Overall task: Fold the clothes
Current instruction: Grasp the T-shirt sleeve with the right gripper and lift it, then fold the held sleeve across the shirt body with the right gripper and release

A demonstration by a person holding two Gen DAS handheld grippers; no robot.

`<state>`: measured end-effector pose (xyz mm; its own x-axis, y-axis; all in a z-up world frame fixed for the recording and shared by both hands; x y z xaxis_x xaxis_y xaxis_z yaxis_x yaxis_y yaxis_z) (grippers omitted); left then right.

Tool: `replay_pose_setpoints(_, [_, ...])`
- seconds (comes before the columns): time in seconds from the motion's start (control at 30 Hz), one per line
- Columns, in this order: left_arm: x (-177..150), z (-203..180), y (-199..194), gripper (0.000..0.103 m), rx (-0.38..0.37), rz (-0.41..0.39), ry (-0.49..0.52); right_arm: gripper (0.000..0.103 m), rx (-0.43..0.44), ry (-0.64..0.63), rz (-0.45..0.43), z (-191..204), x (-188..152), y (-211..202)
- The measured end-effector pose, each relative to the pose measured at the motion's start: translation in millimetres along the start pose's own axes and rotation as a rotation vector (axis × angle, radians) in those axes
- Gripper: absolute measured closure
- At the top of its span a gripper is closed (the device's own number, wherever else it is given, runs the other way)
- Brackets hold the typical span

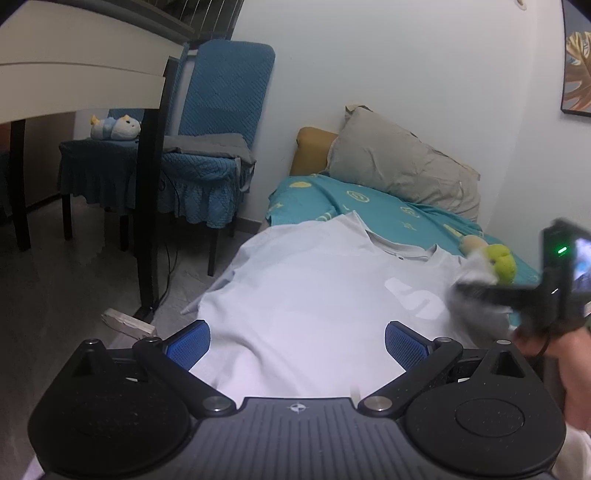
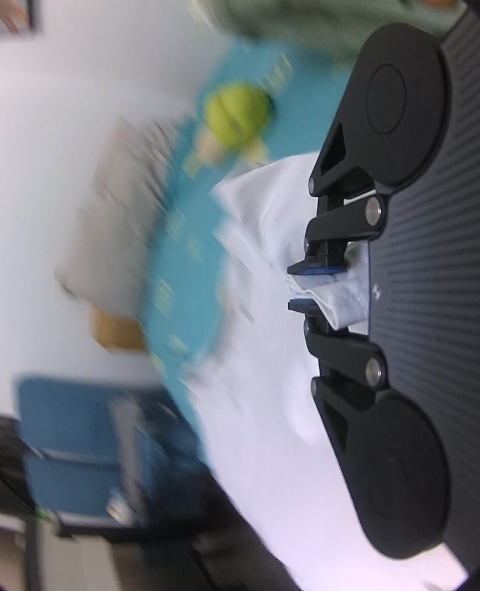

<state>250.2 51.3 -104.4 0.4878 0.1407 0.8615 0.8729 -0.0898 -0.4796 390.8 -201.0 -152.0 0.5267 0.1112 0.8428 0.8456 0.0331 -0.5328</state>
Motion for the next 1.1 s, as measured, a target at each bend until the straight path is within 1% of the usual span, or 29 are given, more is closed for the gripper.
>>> replay_pose_setpoints(0.03, [0, 0, 0, 0.001, 0.002, -0.004, 0.006, 0.043, 0.044, 0.008, 0.037, 4, -6, 4])
replay_pose_setpoints(0.07, [1, -1, 0, 0.001, 0.003, -0.007, 0.01, 0.024, 0.074, 0.01, 0.046, 8, -8, 3])
replay_pose_setpoints(0.1, [1, -2, 0, 0.001, 0.002, -0.009, 0.014, 0.001, 0.097, 0.007, 0.043, 12, -10, -1])
replay_pose_setpoints(0.2, [0, -5, 2, 0.001, -0.003, -0.01, 0.028, 0.0, 0.143, -0.012, 0.034, 17, -8, -17])
replay_pose_setpoints(0.27, [0, -8, 2, 0.001, -0.01, -0.011, 0.039, 0.0, 0.138, -0.006, 0.016, 12, 4, -35])
replay_pose_setpoints(0.33, [-1, -11, -1, 0.001, -0.022, -0.019, 0.053, 0.0, 0.123, 0.018, -0.007, 3, 10, -64])
replay_pose_setpoints(0.47, [-2, -20, -11, 0.001, -0.051, -0.04, 0.094, 0.0, 0.119, 0.172, -0.051, -21, 21, -132])
replay_pose_setpoints(0.6, [-6, -31, -23, 0.001, -0.093, -0.053, 0.137, 0.0, 0.07, 0.294, -0.08, -34, 24, -210])
replay_pose_setpoints(0.7, [-14, -39, -34, 0.001, -0.112, -0.056, 0.188, 0.0, 0.061, 0.405, -0.136, -41, 15, -264])
replay_pose_setpoints(0.77, [-21, -45, -41, 0.003, -0.122, -0.054, 0.228, 0.0, 0.074, 0.455, -0.162, -44, 3, -289])
replay_pose_setpoints(0.87, [-30, -56, -49, 0.006, -0.137, -0.054, 0.294, 0.0, 0.036, 0.5, -0.171, -53, -14, -305])
replay_pose_setpoints(0.9, [-32, -60, -52, 0.006, -0.137, -0.059, 0.318, 0.0, 0.022, 0.507, -0.17, -57, -15, -307])
replay_pose_setpoints(0.97, [-36, -67, -54, 0.006, -0.147, -0.062, 0.35, 0.0, 0.024, 0.522, -0.184, -67, -15, -307])
replay_pose_setpoints(1.1, [-39, -96, -40, 0.008, -0.143, -0.055, 0.441, 0.0, 0.015, 0.592, -0.222, -93, -17, -308])
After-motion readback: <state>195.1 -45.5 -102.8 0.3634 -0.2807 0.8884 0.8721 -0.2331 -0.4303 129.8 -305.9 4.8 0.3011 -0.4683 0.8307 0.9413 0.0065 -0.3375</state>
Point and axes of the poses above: each gripper's, at about its wrist camera, not at the fingertips, and y roughly the way its jaws point, z to its left, x to its top, the point moved 4 cm from there along y, roughly the way its jaws point, and after that the axes turned 3 degrees about x, right-handed, at the moved point
